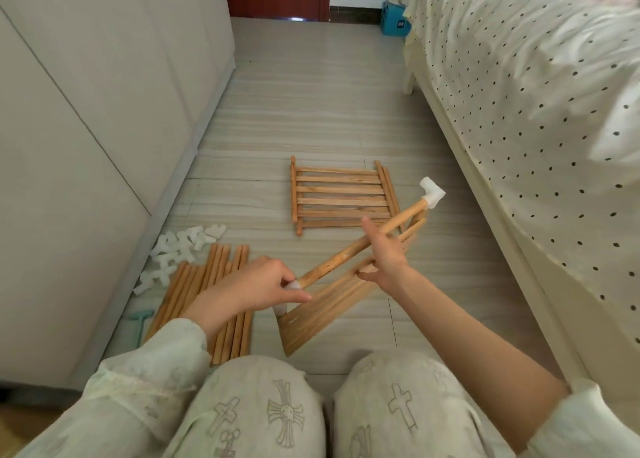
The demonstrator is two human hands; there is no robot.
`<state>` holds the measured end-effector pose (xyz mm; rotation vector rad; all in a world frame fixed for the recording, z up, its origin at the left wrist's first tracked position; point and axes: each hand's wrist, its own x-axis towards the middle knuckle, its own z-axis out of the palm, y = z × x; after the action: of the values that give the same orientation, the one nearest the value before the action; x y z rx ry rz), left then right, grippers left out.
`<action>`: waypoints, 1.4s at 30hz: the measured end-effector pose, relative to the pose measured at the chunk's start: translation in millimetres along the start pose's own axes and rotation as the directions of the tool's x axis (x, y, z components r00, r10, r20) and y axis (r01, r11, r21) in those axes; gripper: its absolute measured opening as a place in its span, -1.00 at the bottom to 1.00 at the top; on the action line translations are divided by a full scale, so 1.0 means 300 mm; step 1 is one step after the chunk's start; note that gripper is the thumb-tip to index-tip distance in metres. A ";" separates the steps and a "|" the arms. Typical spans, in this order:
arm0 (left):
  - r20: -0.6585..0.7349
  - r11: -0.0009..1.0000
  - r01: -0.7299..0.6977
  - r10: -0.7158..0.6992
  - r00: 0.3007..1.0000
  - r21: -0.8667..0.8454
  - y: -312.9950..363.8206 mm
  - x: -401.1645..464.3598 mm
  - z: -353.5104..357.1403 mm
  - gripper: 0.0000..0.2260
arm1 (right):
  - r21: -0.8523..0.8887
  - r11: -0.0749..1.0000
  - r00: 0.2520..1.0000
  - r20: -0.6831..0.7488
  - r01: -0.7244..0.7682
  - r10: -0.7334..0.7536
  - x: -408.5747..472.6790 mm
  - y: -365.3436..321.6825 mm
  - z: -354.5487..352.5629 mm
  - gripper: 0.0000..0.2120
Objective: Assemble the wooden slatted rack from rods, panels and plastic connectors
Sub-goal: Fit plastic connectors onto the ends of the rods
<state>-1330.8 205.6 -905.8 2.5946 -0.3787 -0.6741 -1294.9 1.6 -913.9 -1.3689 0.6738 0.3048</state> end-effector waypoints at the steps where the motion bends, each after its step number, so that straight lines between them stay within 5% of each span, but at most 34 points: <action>1: 0.035 0.998 -0.014 0.016 0.999 -0.060 0.012 0.001 0.004 -0.66 | -0.065 0.998 1.000 -0.021 -0.002 0.000 0.011 -0.013 0.014 -0.45; 5: 0.066 0.921 -0.075 0.108 0.992 -0.382 0.024 -0.002 0.012 -0.84 | -0.249 0.968 0.999 0.045 0.016 -0.005 0.070 -0.082 0.026 -0.69; 8: -0.042 0.905 -0.082 0.071 0.997 -0.417 -0.013 0.004 0.015 -0.78 | -0.395 0.912 0.992 0.097 0.109 -0.076 0.115 -0.123 0.002 -0.82; 13: -0.185 0.897 -0.046 -0.041 0.982 -0.439 -0.092 -0.005 0.011 -0.79 | -0.740 0.640 0.974 0.099 0.209 -0.203 0.168 -0.122 -0.102 -0.86; 17: -0.334 0.900 -0.052 -0.106 0.937 -0.433 -0.119 0.009 0.019 -0.74 | -0.811 0.446 0.922 0.287 0.378 -0.260 0.171 -0.122 -0.157 -0.71; 22: -0.525 0.763 -0.110 -0.325 0.786 -0.637 -0.080 0.028 0.012 -0.60 | -0.779 0.228 0.811 0.544 0.584 -0.214 0.106 -0.125 -0.137 -0.61; 26: -0.517 0.620 -0.201 -0.384 0.765 -0.759 -0.072 0.057 -0.006 -0.62 | -0.720 0.125 0.724 0.643 0.683 -0.251 0.077 -0.141 -0.149 -0.59; 34: -0.313 0.455 -0.126 -0.361 0.879 -0.881 -0.035 0.089 -0.011 -0.73 | -0.674 -0.075 0.637 0.725 0.735 -0.262 0.090 -0.122 -0.147 -0.65; 38: -0.326 0.499 -0.113 -0.363 0.873 -0.859 -0.035 0.085 0.004 -0.81 | -0.652 -0.189 0.579 0.747 0.735 -0.325 0.101 -0.094 -0.117 -0.64; 42: -0.285 0.512 -0.066 -0.363 0.887 -0.857 -0.043 0.107 -0.001 -0.73 | -0.544 -0.339 0.381 0.812 0.767 -0.442 0.104 -0.053 -0.093 -0.50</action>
<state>-1301.7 205.3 -924.3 1.7029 0.3040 -0.1897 -1269.0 -34.1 -921.6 -2.6938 -0.9932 -0.1140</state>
